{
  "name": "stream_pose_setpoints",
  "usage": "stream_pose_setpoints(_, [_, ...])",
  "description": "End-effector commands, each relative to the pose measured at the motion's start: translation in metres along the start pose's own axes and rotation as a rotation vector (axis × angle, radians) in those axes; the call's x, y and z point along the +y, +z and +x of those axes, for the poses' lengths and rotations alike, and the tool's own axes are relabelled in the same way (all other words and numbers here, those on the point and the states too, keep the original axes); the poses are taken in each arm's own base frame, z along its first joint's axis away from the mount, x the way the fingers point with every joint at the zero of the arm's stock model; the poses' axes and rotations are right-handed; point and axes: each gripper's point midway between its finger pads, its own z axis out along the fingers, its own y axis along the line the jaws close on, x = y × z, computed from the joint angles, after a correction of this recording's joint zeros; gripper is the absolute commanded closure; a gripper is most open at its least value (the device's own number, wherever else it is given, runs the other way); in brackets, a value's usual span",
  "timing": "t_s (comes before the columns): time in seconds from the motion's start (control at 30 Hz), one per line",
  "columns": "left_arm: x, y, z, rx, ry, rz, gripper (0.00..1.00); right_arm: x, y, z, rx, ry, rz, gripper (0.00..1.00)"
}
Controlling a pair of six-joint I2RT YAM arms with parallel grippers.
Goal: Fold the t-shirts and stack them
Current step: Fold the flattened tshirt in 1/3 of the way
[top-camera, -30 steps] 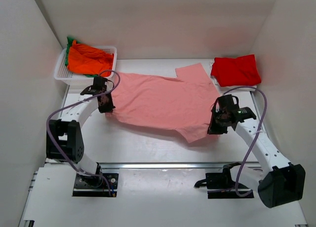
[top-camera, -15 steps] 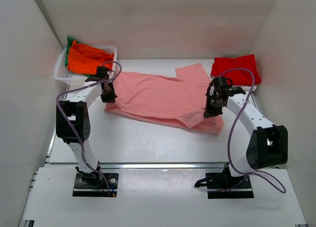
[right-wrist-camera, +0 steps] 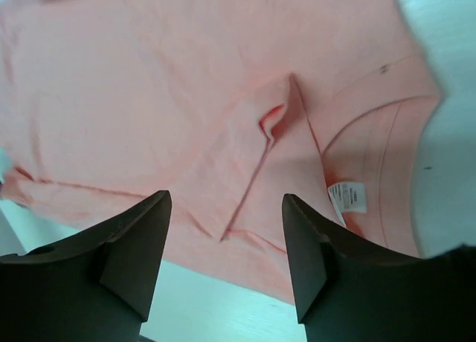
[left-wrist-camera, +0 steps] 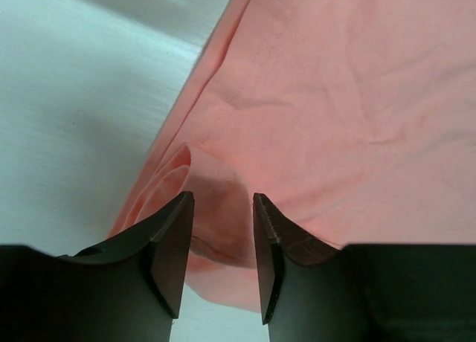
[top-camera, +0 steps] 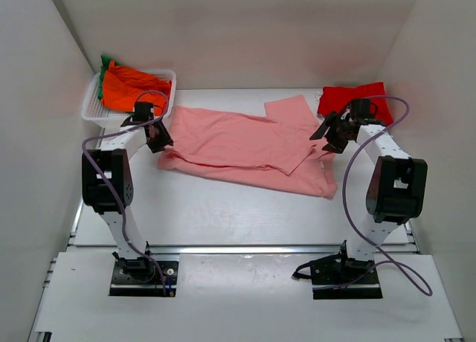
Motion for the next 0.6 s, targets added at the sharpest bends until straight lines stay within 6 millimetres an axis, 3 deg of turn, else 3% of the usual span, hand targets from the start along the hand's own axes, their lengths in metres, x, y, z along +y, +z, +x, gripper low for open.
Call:
stream_pose_setpoints(0.0, [-0.031, -0.047, -0.043, -0.185, -0.028, 0.133, 0.50, 0.015, -0.008, -0.029, -0.118, 0.080, -0.040, 0.41])
stream_pose_setpoints(0.03, [-0.016, -0.055, -0.054, -0.211, -0.051, 0.115, 0.50, 0.011, -0.009, -0.026, -0.120, 0.078, -0.022, 0.41])
stream_pose_setpoints(0.17, [-0.001, -0.062, -0.036, -0.144, 0.038, 0.050, 0.49, 0.006, -0.015, -0.005, -0.093, -0.090, 0.122, 0.42])
stream_pose_setpoints(0.23, [0.006, -0.061, -0.022, -0.104, 0.089, 0.011, 0.48, 0.009, -0.013, 0.023, -0.031, -0.202, 0.162, 0.44])
stream_pose_setpoints(0.3, [0.010, -0.058, -0.011, -0.076, 0.120, -0.011, 0.49, 0.009, -0.005, 0.043, 0.005, -0.267, 0.172, 0.57])
stream_pose_setpoints(0.33, [0.004, -0.050, 0.006, -0.035, 0.159, -0.009, 0.49, 0.007, 0.000, 0.061, 0.044, -0.293, 0.175, 0.61])
stream_pose_setpoints(0.47, [0.003, -0.025, 0.040, 0.070, 0.189, -0.005, 0.50, 0.001, 0.015, 0.091, 0.142, -0.310, 0.171, 0.87])
stream_pose_setpoints(0.57, [0.004, -0.002, 0.043, 0.090, 0.191, -0.023, 0.48, -0.011, 0.017, 0.108, 0.189, -0.323, 0.213, 0.86])
